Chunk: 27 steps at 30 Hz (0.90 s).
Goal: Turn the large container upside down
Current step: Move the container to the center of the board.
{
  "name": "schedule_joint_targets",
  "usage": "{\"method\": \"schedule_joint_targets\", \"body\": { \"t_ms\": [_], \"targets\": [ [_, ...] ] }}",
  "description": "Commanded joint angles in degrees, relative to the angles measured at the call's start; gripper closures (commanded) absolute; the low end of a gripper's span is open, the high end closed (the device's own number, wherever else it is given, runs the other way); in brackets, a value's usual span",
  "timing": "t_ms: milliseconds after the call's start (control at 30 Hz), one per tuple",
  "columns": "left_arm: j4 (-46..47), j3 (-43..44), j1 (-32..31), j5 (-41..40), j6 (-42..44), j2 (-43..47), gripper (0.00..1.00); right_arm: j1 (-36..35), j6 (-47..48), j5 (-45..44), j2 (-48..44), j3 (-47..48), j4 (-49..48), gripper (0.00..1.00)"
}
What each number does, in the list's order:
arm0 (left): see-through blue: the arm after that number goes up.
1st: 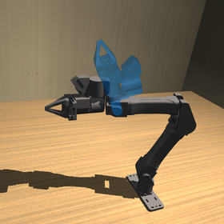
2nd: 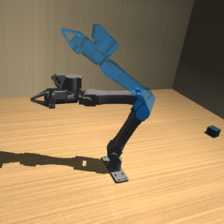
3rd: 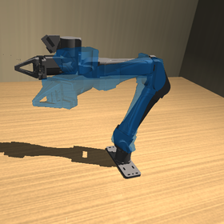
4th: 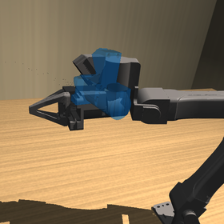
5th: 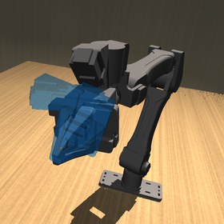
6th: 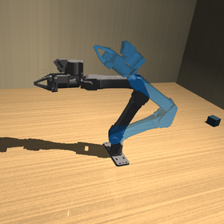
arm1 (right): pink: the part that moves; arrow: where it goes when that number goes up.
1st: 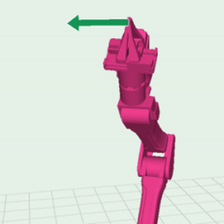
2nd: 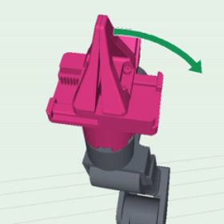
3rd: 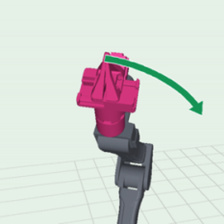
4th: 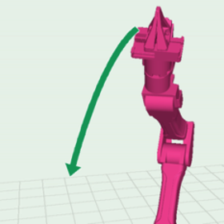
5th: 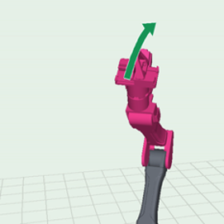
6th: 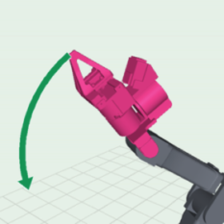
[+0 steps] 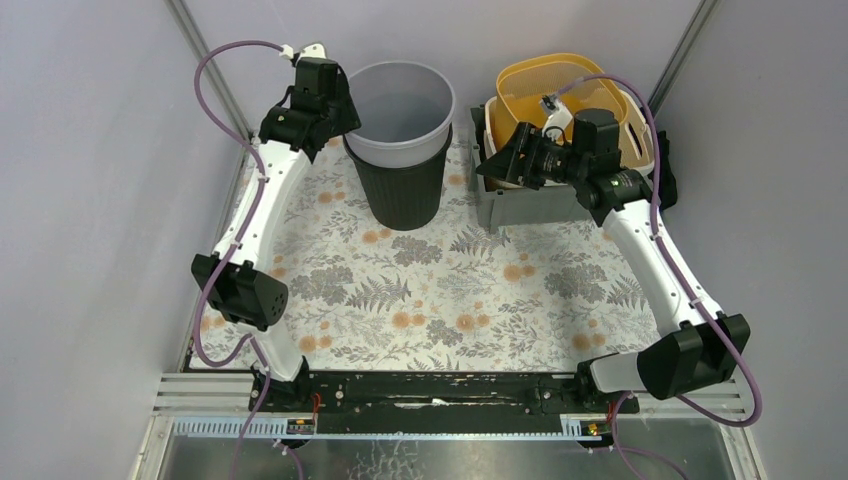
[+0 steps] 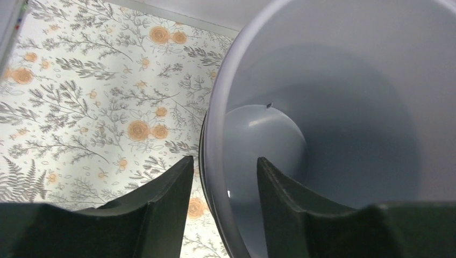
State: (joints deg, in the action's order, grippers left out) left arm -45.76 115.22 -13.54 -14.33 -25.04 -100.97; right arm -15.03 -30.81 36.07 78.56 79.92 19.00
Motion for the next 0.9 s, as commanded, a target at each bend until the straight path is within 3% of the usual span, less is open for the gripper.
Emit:
{"method": "schedule_joint_targets", "body": {
  "t_ms": [0, 267, 600, 867],
  "targets": [
    [-1.0, 3.2, -0.5, -1.8, 1.0, -0.7, 0.54, -0.6, 1.4, 0.5, -2.7, -0.4, 0.3, 0.28],
    [-1.6, 4.1, -0.8, 0.2, 2.0, -0.2, 1.0, -0.6, 2.4, -0.8, -2.8, -1.0, 1.3, 0.33],
    [-5.0, 5.1, -0.8, 5.3, 2.5, 3.1, 1.0, -0.9, 4.5, -3.8, -2.7, 3.5, 7.1, 0.36],
    [-5.8, -1.3, -1.5, 13.0, 1.7, 11.4, 1.0, -2.6, 7.6, -8.8, -4.0, 12.6, 17.0, 0.29]
  ]
}}
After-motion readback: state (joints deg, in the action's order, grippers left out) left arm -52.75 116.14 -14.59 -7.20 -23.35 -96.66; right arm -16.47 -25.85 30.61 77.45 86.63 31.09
